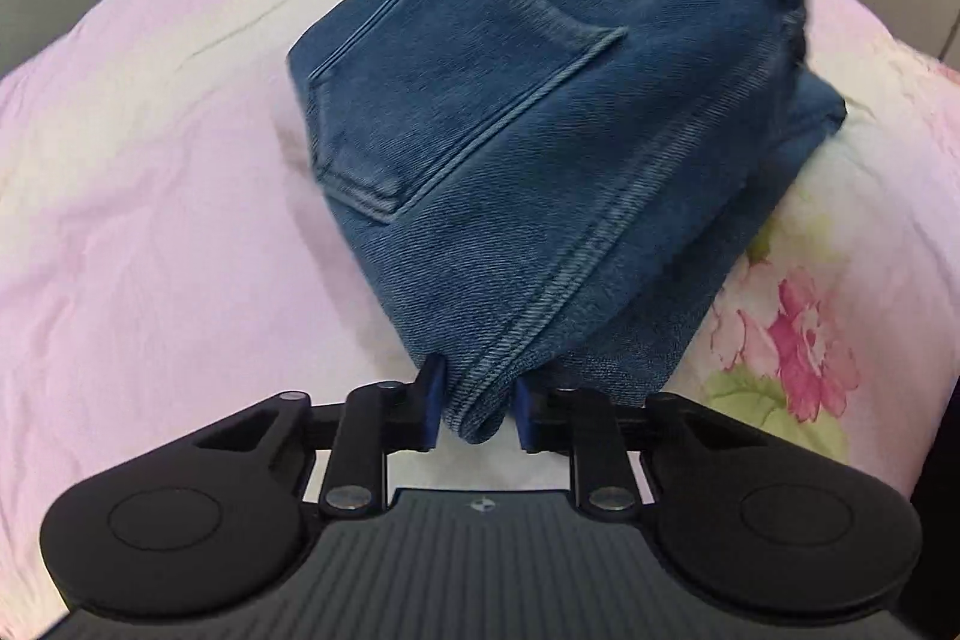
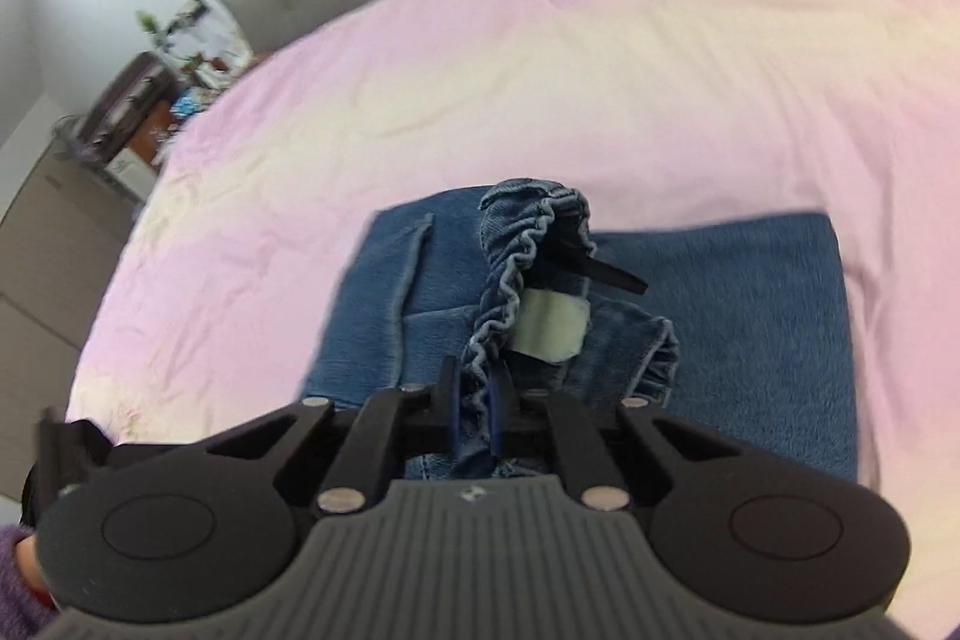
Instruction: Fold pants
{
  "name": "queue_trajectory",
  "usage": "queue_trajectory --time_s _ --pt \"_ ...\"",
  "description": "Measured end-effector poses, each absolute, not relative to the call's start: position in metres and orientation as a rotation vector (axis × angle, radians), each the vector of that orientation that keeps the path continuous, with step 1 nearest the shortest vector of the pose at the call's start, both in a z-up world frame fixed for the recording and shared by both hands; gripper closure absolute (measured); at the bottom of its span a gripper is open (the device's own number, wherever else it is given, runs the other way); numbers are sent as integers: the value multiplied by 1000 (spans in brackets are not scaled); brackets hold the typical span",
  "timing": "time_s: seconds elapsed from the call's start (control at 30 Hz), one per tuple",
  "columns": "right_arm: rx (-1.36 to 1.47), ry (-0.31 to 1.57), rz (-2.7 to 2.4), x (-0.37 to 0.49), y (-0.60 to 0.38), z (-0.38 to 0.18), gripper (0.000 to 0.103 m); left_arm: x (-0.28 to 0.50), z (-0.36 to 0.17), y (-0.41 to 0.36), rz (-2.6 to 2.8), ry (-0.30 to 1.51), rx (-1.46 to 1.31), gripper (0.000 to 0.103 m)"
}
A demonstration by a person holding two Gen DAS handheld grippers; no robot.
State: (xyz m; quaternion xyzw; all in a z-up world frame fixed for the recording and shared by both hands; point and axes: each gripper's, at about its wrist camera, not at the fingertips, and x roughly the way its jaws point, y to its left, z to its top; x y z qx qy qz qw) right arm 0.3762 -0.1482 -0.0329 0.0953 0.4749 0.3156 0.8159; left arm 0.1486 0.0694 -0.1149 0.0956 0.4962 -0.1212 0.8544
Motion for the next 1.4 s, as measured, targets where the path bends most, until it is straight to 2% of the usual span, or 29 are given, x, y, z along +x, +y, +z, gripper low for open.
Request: queue_trajectory --time_s 0.13,0.27,0.57,0.73,0.87,1.0,1.03,1.17,1.23,1.37,1.4 --pt "63 993 713 341 -155 -29 101 147 -118 80 -217 1061 155 82" --pt "-46 1038 697 315 -161 -69 102 150 -124 80 -183 1101 154 83" --pt "-9 1150 633 313 -158 -152 103 145 -101 85 -258 1140 163 79" --pt "84 1157 632 317 -162 -158 102 128 -61 68 -325 1028 148 79" --pt "98 1148 624 315 -164 -156 102 154 -69 48 -264 1037 129 79" --pt "88 1118 630 311 -163 -147 102 173 -102 46 -178 1157 106 86" --pt "98 1112 632 310 -163 -146 102 176 -109 47 -158 1205 110 95" --pt "117 1114 630 312 -166 -145 99 177 -128 60 -125 1267 58 97" --pt "137 1129 619 314 -166 -147 96 179 -133 64 -122 1280 50 97" --pt "214 1126 572 320 -184 -143 69 179 -131 58 -128 1280 103 97" --pt "265 1122 567 321 -190 -140 68 179 -131 58 -129 1281 100 97"
